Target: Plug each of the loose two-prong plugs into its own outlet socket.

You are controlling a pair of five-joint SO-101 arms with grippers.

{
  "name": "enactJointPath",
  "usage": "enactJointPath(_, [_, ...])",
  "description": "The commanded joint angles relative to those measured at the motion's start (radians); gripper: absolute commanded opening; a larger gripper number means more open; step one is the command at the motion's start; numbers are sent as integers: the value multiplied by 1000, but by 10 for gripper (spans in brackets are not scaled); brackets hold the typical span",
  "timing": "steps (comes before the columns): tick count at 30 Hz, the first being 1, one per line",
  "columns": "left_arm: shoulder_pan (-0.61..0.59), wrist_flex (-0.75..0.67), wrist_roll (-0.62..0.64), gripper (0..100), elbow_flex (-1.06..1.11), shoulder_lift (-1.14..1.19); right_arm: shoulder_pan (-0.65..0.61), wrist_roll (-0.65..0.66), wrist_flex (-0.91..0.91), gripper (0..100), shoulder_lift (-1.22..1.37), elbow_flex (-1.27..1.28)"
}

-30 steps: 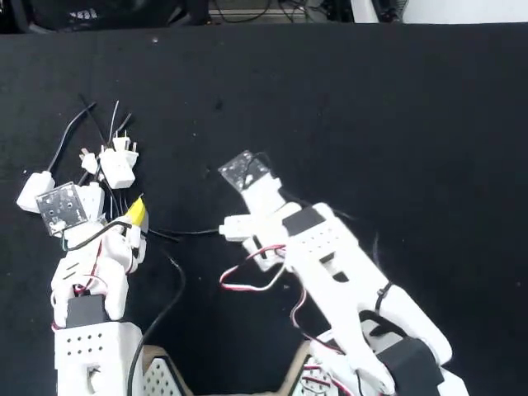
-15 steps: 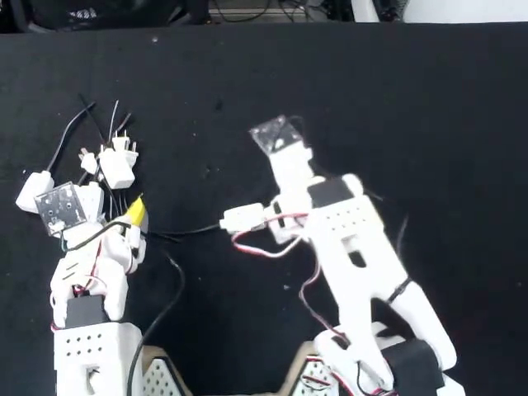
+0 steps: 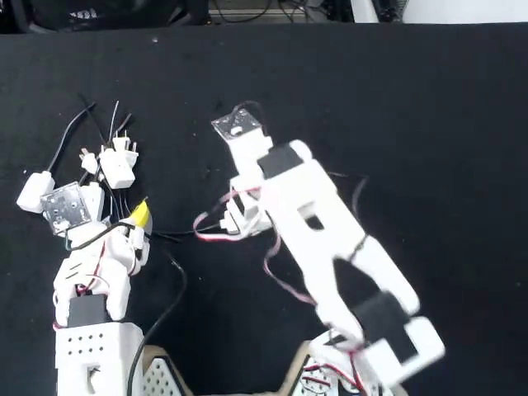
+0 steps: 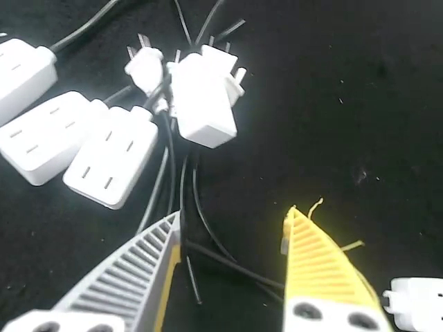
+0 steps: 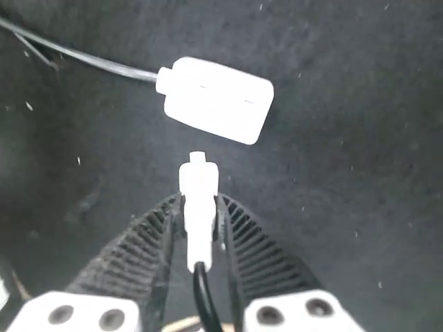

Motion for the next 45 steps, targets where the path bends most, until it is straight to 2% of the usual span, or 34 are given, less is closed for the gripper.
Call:
enactJointPath(1, [38, 3, 0, 234, -42, -9, 58, -34, 133, 11, 101, -232])
enactJointPath(5, [48, 3, 0, 234, -41, -9, 112, -83, 265, 11, 252, -429])
enactJointPath(9, [48, 3, 0, 234, -41, -9, 120, -83, 290, 11, 372, -518])
enactJointPath(15, [48, 3, 0, 234, -41, -9, 81, -84, 275, 11, 441, -536])
enactJointPath(28, [48, 3, 0, 234, -42, -9, 81, -83, 180, 11, 503, -536])
enactJointPath(45, [48, 3, 0, 234, -42, -9, 78, -83, 172, 11, 522, -549])
